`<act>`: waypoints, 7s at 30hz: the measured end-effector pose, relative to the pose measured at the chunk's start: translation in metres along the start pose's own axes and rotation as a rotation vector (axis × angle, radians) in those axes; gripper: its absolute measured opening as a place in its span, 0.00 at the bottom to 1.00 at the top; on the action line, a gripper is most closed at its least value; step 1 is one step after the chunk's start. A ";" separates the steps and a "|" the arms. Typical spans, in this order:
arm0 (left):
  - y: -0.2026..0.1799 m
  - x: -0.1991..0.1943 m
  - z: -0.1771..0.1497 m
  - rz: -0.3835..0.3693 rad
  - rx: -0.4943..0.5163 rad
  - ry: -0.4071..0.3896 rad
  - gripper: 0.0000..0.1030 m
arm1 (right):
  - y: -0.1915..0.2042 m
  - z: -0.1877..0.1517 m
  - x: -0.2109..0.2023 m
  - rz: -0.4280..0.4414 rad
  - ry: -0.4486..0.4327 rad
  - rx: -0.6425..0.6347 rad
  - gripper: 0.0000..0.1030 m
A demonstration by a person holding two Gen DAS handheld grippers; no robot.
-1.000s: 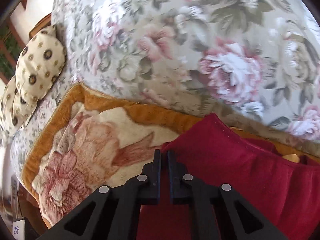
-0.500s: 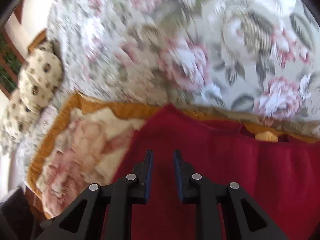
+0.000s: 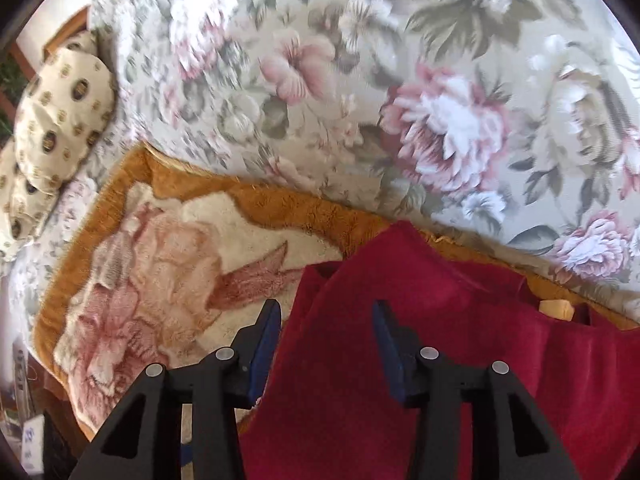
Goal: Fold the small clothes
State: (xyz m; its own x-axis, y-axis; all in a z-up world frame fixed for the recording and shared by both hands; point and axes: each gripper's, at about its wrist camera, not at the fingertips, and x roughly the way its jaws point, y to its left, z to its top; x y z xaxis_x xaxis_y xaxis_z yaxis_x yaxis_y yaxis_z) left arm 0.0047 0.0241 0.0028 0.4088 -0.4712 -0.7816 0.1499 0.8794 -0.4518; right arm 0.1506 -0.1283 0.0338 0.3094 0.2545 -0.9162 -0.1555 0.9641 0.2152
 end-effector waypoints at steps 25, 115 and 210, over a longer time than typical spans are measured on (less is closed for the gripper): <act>0.000 0.001 0.002 -0.071 -0.009 -0.010 0.78 | 0.005 -0.018 0.019 -0.114 -0.023 -0.120 0.17; -0.246 0.079 -0.010 0.012 0.436 -0.008 0.74 | -0.255 -0.180 -0.147 -0.206 -0.296 0.263 0.19; -0.162 -0.040 -0.049 0.194 0.274 -0.078 0.83 | -0.091 -0.318 -0.165 -0.160 -0.243 0.080 0.32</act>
State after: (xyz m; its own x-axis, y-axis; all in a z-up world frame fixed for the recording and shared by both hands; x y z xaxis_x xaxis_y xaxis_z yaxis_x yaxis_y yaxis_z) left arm -0.0798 -0.1029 0.0865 0.5194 -0.2961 -0.8016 0.2944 0.9426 -0.1575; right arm -0.1843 -0.2821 0.0577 0.5413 0.0997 -0.8349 -0.0146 0.9939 0.1092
